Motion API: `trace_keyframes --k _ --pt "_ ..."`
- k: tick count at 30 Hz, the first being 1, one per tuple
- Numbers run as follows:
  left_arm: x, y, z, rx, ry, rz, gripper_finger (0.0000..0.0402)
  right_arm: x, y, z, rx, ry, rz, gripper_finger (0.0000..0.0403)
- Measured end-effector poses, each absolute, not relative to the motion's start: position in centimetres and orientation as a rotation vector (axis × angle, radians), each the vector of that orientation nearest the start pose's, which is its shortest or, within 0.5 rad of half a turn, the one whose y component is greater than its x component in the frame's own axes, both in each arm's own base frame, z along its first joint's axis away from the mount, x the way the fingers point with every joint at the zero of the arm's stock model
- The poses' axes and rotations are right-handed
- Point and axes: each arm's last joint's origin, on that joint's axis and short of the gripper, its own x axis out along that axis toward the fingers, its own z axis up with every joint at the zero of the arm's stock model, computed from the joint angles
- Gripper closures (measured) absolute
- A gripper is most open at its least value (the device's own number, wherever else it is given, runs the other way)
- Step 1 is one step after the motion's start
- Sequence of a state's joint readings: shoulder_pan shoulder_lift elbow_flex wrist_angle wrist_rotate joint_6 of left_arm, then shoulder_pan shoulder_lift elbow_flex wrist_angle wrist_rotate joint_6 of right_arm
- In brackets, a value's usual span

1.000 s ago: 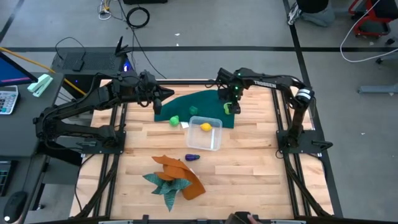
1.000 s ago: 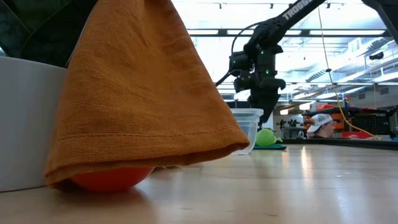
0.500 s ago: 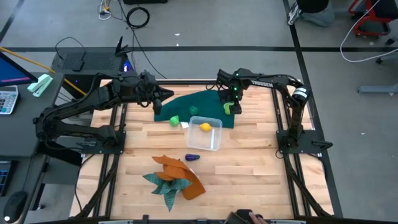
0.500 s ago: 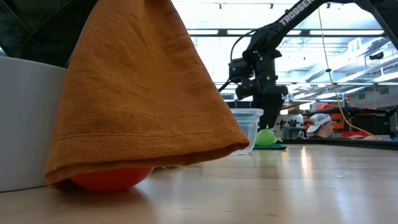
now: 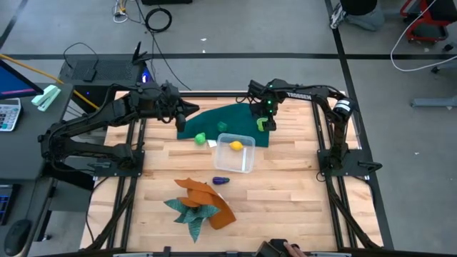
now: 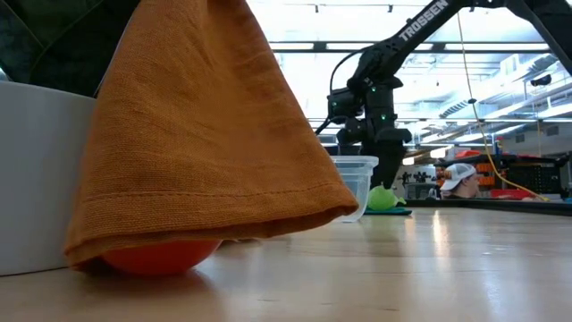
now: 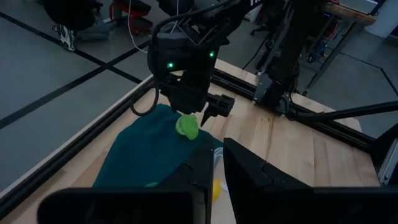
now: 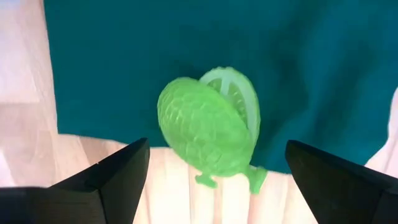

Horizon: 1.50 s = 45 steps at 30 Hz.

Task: Pick and placing Produce into tupperware
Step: Put the melon into the bin

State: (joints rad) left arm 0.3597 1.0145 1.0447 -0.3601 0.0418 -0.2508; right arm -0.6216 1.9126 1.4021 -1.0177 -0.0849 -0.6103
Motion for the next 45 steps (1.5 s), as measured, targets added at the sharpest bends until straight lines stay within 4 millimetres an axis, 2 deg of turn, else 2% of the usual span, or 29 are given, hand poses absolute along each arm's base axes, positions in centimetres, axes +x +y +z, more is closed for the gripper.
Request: trace_keyframes --k 11,15,20,33,37,45 --pt "20.1 7.4 36.2 -0.317 0.305 0.357 0.0362 29.6 -20.8 16.4 0.088 1.521 0.063 0.0064" --pt "20.1 7.4 36.0 -0.32 0.319 0.358 0.0359 29.8 -20.8 16.2 0.088 1.52 0.063 0.0068" --pt "20.1 7.4 36.0 -0.32 0.322 0.359 0.0357 29.8 -20.8 16.2 0.095 1.52 0.056 0.0097" --pt "20.1 7.4 36.0 -0.319 0.322 0.358 0.0356 29.7 -20.8 16.3 0.095 1.519 0.053 0.0215" --pt "20.1 7.4 36.0 -0.318 0.322 0.359 0.0359 29.7 -20.8 16.3 0.096 1.519 0.053 0.0227" --pt "20.1 7.4 36.0 -0.317 0.322 0.358 0.0358 29.7 -20.8 16.3 0.104 1.52 0.045 0.0217"
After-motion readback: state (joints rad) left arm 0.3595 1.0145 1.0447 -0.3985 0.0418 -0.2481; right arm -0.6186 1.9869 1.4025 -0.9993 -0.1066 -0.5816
